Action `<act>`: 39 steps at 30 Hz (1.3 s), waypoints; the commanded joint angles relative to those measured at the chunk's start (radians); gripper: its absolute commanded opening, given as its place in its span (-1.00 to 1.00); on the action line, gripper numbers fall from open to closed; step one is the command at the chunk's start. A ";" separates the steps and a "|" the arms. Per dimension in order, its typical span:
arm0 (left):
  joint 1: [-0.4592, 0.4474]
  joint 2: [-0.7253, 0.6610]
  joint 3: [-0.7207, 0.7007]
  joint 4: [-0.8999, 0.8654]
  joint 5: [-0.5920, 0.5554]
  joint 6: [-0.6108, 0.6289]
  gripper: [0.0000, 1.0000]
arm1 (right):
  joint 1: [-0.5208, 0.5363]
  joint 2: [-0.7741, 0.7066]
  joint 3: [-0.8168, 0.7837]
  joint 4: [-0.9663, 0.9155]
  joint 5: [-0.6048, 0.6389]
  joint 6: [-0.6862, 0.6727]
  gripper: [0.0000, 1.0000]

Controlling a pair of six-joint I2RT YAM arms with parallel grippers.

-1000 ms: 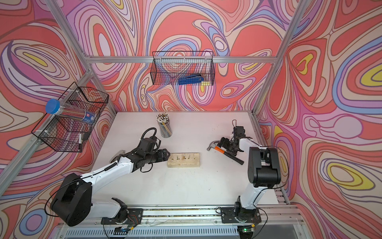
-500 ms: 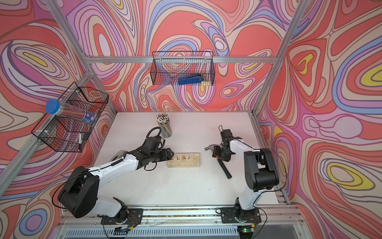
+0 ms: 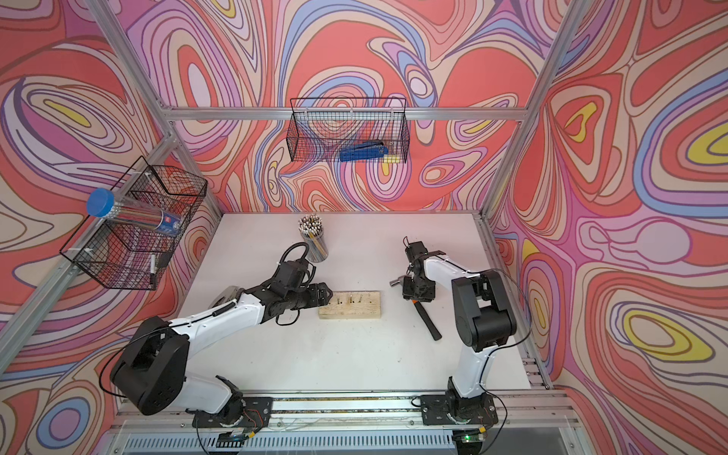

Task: Use a claw hammer to pull out a nail
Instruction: Pick up the hammer at the center of the board.

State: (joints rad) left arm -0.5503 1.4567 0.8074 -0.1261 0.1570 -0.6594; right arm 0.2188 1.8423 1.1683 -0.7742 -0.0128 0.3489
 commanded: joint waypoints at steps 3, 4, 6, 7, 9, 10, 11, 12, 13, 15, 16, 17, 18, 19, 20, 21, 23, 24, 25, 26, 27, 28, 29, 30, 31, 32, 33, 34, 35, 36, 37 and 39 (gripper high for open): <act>-0.008 -0.012 0.009 0.016 -0.007 -0.017 0.62 | 0.013 0.060 0.018 0.017 0.027 -0.022 -0.16; -0.009 -0.013 0.007 0.022 -0.006 -0.019 0.62 | 0.014 0.067 0.023 0.016 0.027 -0.023 -0.18; -0.011 -0.018 0.007 0.027 -0.007 -0.022 0.62 | 0.021 0.083 0.035 0.012 0.030 -0.025 -0.22; -0.011 -0.019 0.008 0.028 -0.007 -0.022 0.62 | 0.025 0.087 0.038 0.012 0.031 -0.027 -0.25; -0.013 -0.025 0.009 0.027 -0.007 -0.023 0.63 | 0.031 0.094 0.043 0.018 0.031 -0.030 -0.30; -0.013 -0.029 0.008 0.029 -0.007 -0.023 0.63 | 0.031 0.098 0.046 0.022 0.032 -0.031 -0.34; -0.013 -0.034 0.009 0.031 -0.008 -0.022 0.63 | 0.031 0.104 0.050 0.026 0.033 -0.030 -0.37; -0.013 -0.038 0.008 0.034 -0.009 -0.022 0.63 | 0.033 0.110 0.057 0.025 0.036 -0.032 -0.37; -0.013 -0.043 0.007 0.037 -0.008 -0.020 0.63 | 0.033 0.118 0.064 0.025 0.035 -0.034 -0.37; -0.013 -0.055 0.004 0.046 -0.004 -0.017 0.63 | 0.034 0.132 0.074 0.030 0.037 -0.036 -0.37; -0.013 -0.061 0.005 0.047 -0.004 -0.016 0.64 | 0.036 0.140 0.081 0.030 0.038 -0.037 -0.33; -0.013 -0.064 0.007 0.046 -0.004 -0.014 0.64 | 0.036 0.146 0.087 0.031 0.040 -0.038 -0.28; -0.014 -0.066 0.011 0.040 -0.006 -0.012 0.64 | 0.037 0.151 0.092 0.032 0.042 -0.038 -0.28; -0.012 -0.068 0.015 0.033 -0.009 -0.010 0.64 | 0.037 0.156 0.096 0.034 0.040 -0.038 -0.28; -0.013 -0.071 0.017 0.028 -0.012 -0.007 0.63 | 0.037 0.161 0.100 0.036 0.039 -0.037 -0.28; -0.013 -0.073 0.018 0.024 -0.016 -0.006 0.64 | 0.037 0.166 0.103 0.039 0.038 -0.037 -0.29; -0.013 -0.076 0.017 0.021 -0.017 -0.005 0.64 | 0.041 0.176 0.113 0.034 0.039 -0.038 -0.32; -0.013 -0.076 0.019 0.018 -0.018 -0.006 0.64 | 0.043 0.181 0.116 0.031 0.039 -0.039 -0.33; -0.013 -0.076 0.021 0.012 -0.017 -0.005 0.63 | 0.046 0.181 0.114 0.032 0.040 -0.040 -0.36; -0.013 -0.078 0.020 0.010 -0.019 -0.005 0.64 | 0.048 0.181 0.111 0.031 0.043 -0.043 -0.44; -0.013 -0.079 0.021 0.009 -0.021 -0.005 0.63 | 0.050 0.181 0.111 0.030 0.045 -0.044 -0.48; -0.013 -0.081 0.021 0.009 -0.025 -0.006 0.63 | 0.051 0.181 0.110 0.025 0.052 -0.048 -0.50; -0.013 -0.080 0.022 0.008 -0.028 -0.005 0.64 | 0.054 0.181 0.110 0.018 0.056 -0.047 -0.49; -0.013 -0.078 0.025 0.003 -0.029 -0.003 0.65 | 0.056 0.177 0.107 0.013 0.059 -0.047 -0.45; -0.014 -0.075 0.034 -0.004 -0.028 0.001 0.65 | 0.059 0.169 0.103 0.009 0.059 -0.047 -0.35; -0.013 -0.070 0.043 -0.013 -0.026 0.006 0.65 | 0.060 0.158 0.094 0.008 0.063 -0.046 -0.27; -0.013 -0.066 0.050 -0.019 -0.027 0.006 0.64 | 0.060 0.149 0.087 0.007 0.068 -0.046 -0.25; -0.013 -0.060 0.054 -0.023 -0.025 0.008 0.65 | 0.060 0.141 0.081 0.006 0.072 -0.044 -0.25; -0.013 -0.056 0.058 -0.021 -0.021 0.008 0.65 | 0.062 0.134 0.076 0.002 0.072 -0.045 -0.24; -0.013 -0.052 0.061 -0.020 -0.019 0.008 0.65 | 0.063 0.129 0.072 0.000 0.071 -0.043 -0.25; -0.013 -0.050 0.062 -0.019 -0.016 0.008 0.64 | 0.066 0.122 0.066 -0.002 0.070 -0.041 -0.25; -0.013 -0.047 0.064 -0.015 -0.014 0.007 0.64 | 0.072 0.114 0.055 -0.003 0.074 -0.038 -0.26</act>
State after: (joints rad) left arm -0.5575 1.4021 0.8505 -0.1234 0.1486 -0.6575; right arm 0.2710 1.9324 1.2770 -0.7288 0.0525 0.3061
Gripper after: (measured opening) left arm 0.823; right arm 0.371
